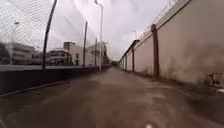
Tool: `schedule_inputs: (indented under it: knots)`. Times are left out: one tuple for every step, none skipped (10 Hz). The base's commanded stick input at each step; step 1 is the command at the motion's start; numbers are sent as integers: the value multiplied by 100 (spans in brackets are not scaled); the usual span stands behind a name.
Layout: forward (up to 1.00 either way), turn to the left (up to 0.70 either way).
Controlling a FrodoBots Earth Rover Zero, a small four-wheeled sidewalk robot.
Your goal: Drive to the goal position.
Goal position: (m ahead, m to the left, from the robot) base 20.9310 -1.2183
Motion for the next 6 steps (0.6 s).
schedule_inputs:
  knots:
    - [85,0]
    - [85,0]
    - [85,0]
    - [85,0]
    - [85,0]
    - [85,0]
